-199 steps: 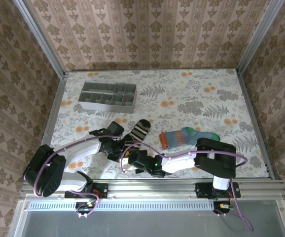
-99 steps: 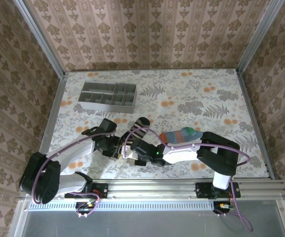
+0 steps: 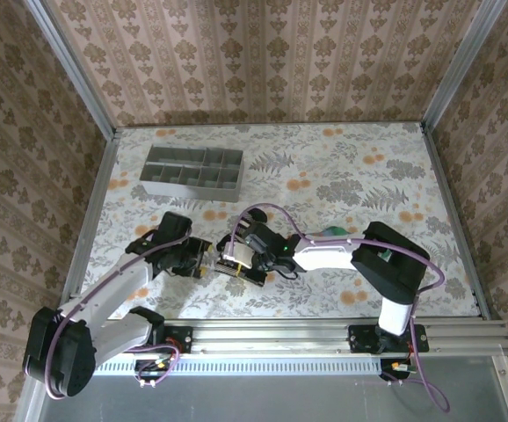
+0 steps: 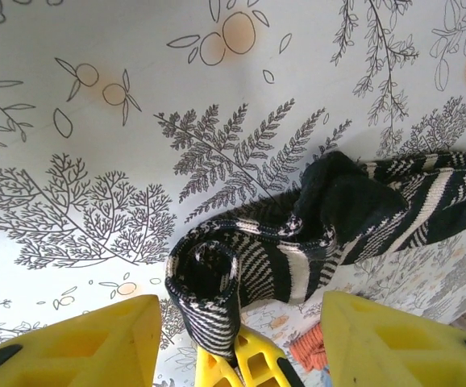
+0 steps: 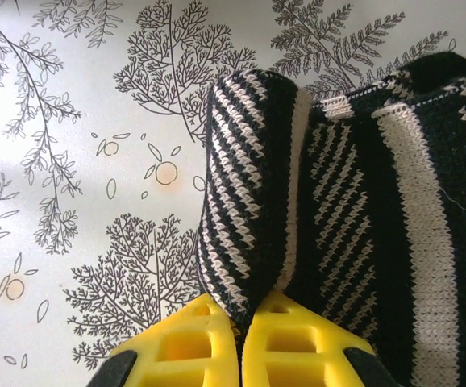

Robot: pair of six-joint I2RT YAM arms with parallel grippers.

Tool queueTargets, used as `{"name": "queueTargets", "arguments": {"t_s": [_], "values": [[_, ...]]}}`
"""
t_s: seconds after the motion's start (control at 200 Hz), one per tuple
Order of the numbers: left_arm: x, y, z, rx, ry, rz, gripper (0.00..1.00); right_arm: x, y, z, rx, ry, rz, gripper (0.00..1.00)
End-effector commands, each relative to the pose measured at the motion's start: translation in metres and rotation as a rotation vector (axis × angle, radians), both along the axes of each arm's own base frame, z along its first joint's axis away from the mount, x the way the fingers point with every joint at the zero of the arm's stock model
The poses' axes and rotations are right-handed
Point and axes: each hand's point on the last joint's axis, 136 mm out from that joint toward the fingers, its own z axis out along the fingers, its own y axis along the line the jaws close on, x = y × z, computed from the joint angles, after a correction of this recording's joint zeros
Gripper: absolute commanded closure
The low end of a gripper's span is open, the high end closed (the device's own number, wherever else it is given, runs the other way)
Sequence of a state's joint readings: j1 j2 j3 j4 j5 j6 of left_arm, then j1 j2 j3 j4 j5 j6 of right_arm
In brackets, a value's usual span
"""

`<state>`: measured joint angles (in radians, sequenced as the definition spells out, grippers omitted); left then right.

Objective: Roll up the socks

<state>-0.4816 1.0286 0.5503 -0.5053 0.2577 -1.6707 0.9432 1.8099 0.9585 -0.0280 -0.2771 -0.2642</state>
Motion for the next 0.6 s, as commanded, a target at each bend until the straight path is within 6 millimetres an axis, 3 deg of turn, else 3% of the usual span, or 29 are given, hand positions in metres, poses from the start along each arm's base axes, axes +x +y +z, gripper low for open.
{"name": "queueTargets", "arguments": {"t_s": [0.0,0.27,0.425,0.595], "values": [[-0.006,-0.008,-0.002,-0.009,-0.025,-0.051,0.47,-0.035,-0.054,-0.055,-0.237,0.291,-0.055,1.0],[-0.009,-0.033,-0.016,-0.053,-0.049,-0.051,0.47,-0.025,-0.054,-0.057,-0.234,0.485,-0.15,1.0],[-0.003,-0.042,-0.024,-0.072,-0.063,-0.045,0.47,-0.021,-0.056,-0.062,-0.243,0.589,-0.212,1.0],[-0.01,-0.044,-0.035,-0.069,-0.03,-0.044,0.52,-0.019,-0.057,-0.067,-0.252,0.644,-0.237,1.0]]}}
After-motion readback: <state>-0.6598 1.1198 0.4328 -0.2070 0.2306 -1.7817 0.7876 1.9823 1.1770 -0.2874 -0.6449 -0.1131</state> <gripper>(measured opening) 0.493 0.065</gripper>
